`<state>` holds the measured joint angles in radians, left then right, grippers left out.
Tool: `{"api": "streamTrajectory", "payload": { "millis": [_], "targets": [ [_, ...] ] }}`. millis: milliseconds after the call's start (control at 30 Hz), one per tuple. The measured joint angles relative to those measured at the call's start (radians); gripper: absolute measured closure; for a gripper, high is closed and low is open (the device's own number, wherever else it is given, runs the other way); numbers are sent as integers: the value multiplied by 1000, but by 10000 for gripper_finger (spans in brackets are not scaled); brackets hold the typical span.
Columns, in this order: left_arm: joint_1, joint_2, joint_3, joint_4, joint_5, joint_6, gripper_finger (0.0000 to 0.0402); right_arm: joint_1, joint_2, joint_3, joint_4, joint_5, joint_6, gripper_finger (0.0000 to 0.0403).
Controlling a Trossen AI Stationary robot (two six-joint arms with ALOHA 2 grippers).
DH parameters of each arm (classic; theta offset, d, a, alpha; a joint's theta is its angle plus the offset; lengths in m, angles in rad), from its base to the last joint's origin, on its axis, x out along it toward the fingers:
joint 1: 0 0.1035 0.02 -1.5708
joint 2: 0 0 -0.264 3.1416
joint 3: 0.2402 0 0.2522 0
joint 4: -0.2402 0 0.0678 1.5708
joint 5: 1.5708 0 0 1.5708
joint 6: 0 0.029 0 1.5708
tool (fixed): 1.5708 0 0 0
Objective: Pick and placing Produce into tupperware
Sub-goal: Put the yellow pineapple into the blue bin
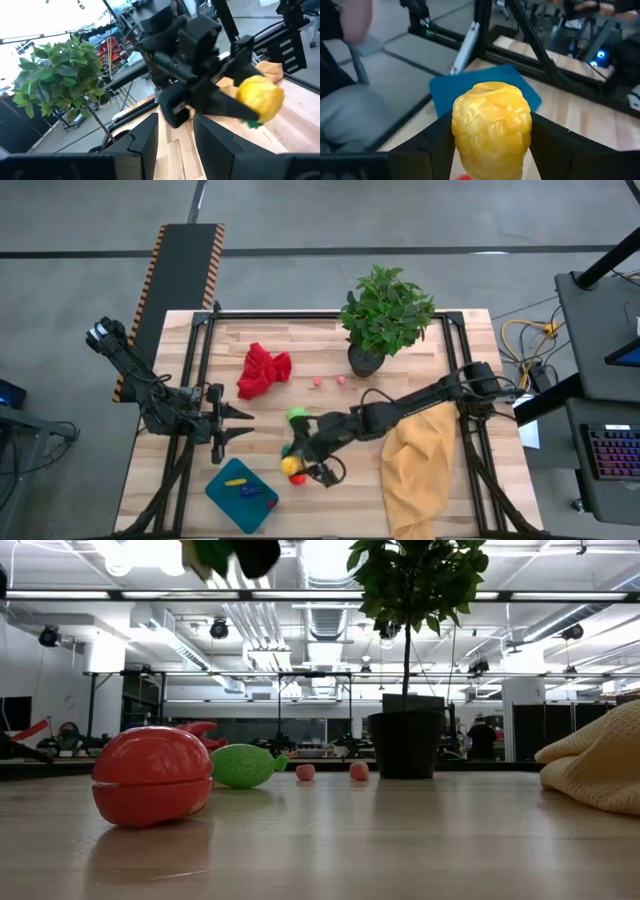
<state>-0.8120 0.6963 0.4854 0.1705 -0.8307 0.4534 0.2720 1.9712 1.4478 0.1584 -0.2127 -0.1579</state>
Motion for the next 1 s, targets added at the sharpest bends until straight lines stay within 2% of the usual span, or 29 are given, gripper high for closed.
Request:
{"api": "streamTrajectory", "payload": {
  "millis": [100, 333, 1000],
  "targets": [
    [0, -7, 0, -2, -1, 0, 292, 22, 34, 5, 129, 4, 18, 195],
    [0, -13, 0, 1, -3, 0, 292, 51, 145, 60, 251, 9, 74, 195],
    [0, -12, 0, 1, -5, 31, 292, 89, 510, 500, 244, 0, 106, 195]
  ]
}}
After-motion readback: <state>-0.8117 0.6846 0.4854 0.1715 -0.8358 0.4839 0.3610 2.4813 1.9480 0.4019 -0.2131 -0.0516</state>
